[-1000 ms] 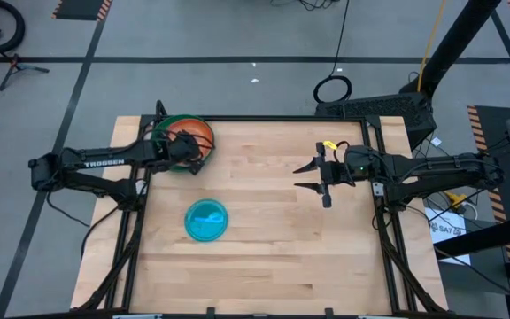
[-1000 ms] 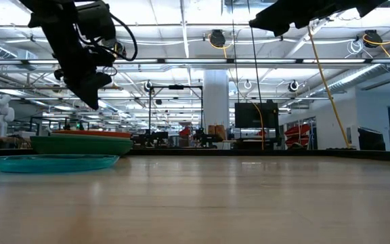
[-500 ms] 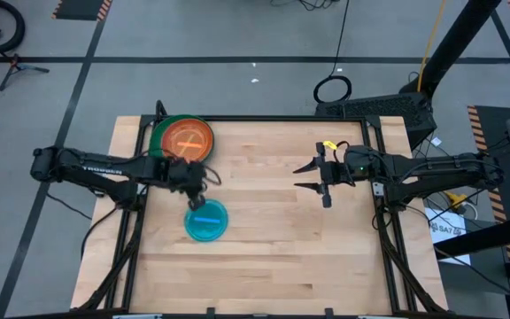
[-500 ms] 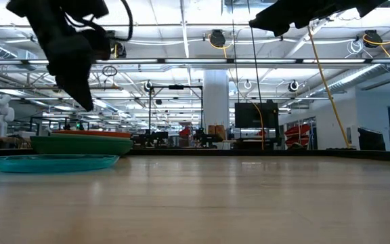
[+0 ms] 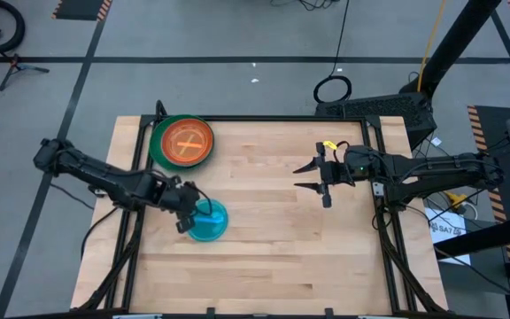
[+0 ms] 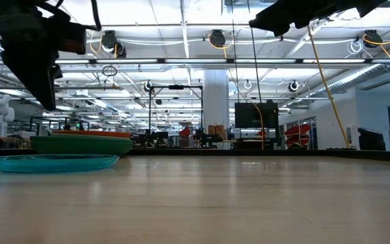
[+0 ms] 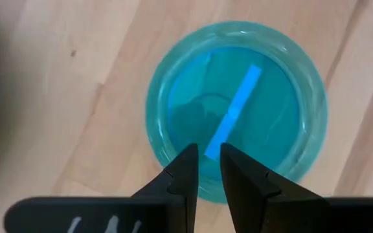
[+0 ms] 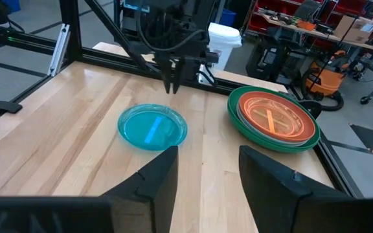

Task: Stack plastic plates
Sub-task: Stack the blue plate on top of the orange plate

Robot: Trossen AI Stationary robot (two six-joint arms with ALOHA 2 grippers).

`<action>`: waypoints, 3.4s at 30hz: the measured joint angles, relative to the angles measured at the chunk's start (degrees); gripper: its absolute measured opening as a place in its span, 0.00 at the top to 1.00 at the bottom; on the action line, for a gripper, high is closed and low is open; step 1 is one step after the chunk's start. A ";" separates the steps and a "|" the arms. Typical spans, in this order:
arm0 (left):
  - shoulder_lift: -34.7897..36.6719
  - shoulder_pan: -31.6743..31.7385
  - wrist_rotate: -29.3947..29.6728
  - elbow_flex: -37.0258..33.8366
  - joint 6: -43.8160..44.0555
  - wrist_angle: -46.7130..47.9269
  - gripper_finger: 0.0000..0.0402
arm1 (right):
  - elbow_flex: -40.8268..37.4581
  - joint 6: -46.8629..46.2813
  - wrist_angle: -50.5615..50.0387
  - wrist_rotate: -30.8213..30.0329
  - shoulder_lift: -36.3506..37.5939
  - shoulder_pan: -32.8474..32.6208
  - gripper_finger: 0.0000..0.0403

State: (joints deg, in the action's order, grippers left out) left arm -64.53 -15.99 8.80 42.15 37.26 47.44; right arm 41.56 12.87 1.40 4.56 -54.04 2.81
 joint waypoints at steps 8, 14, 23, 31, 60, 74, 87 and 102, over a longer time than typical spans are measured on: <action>-0.07 -3.44 3.04 0.00 1.57 0.45 0.82 | 0.00 0.02 0.03 0.00 0.00 0.00 0.62; -0.07 -3.76 3.65 0.00 0.77 0.65 0.86 | 0.00 0.21 0.04 -0.02 0.00 0.00 0.62; -0.09 -5.15 5.93 0.00 6.07 0.73 0.88 | 0.00 0.21 0.04 -0.02 0.01 0.00 0.62; -3.37 -5.24 9.89 0.00 8.08 1.35 0.61 | 0.00 0.21 0.01 -0.02 0.00 -0.01 0.62; -17.05 -6.16 14.89 -10.38 6.81 -14.48 0.58 | -0.02 0.02 -0.77 -0.02 0.00 -0.01 0.62; -17.18 -6.20 13.92 -9.03 3.06 -14.10 0.76 | -0.02 0.03 -0.77 -0.02 0.00 0.00 0.62; -17.16 -6.27 13.42 -8.87 2.88 -13.11 0.81 | -0.02 -0.03 -0.78 -0.02 0.00 0.00 0.62; -17.25 -6.25 15.00 0.10 -0.62 0.77 0.81 | -0.02 0.00 -0.78 -0.02 0.00 0.00 0.62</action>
State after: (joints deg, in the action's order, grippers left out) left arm -81.78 -22.24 23.80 42.25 36.64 48.21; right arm 41.54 12.86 0.61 4.54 -54.04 2.81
